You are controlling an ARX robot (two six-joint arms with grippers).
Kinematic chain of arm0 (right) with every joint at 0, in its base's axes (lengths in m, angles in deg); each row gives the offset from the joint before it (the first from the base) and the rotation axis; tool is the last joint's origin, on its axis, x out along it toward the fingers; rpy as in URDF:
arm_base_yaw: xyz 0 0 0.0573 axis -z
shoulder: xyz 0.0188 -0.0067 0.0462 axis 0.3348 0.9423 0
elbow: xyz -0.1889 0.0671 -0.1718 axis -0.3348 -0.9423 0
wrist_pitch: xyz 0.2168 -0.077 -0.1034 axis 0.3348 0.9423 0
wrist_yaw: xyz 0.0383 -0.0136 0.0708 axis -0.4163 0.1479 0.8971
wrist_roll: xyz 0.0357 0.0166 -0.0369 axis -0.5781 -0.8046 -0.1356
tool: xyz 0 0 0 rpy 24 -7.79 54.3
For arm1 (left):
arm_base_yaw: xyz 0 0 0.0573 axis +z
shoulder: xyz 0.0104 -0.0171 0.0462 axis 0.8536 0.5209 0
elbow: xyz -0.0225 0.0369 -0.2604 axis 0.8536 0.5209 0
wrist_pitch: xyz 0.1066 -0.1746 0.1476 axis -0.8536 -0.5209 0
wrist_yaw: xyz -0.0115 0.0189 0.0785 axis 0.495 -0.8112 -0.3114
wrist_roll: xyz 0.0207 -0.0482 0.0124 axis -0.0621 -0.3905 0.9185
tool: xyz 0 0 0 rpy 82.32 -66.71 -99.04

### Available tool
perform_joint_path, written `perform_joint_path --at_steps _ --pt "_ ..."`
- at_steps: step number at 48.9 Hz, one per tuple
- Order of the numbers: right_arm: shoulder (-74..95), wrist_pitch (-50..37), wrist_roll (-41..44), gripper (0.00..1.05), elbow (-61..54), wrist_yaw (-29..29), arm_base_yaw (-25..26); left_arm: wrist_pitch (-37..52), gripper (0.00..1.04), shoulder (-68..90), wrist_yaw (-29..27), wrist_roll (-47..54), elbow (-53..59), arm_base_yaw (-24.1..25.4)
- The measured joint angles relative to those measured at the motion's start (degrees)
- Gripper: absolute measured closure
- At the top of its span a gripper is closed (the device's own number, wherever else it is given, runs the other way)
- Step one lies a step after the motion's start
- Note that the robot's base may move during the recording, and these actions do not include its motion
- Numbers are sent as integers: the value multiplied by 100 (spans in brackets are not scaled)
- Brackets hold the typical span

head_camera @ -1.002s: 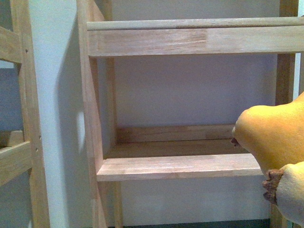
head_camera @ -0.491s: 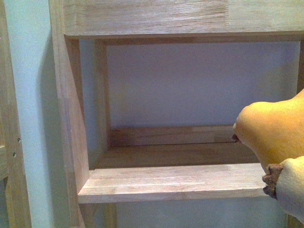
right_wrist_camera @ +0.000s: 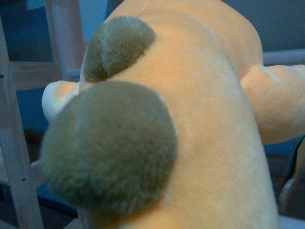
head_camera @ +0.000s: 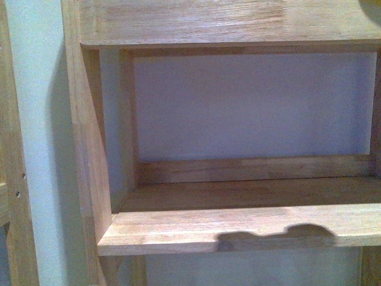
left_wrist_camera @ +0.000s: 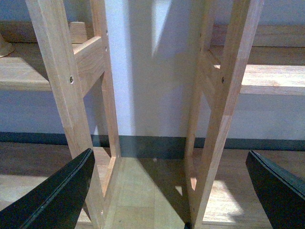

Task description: Put away toys

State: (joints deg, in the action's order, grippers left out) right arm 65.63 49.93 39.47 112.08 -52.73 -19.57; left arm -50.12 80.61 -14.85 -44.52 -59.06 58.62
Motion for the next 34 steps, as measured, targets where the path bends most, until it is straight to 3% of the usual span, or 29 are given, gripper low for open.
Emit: perform_joint_path --at_steps 19,34 --pt "2315 -323 -22 95 2518 -227 -55 0 6 0 0 0 -2 0" --pt "4395 -7 -376 95 4570 -949 -442 0 6 0 -2 0 -2 0"
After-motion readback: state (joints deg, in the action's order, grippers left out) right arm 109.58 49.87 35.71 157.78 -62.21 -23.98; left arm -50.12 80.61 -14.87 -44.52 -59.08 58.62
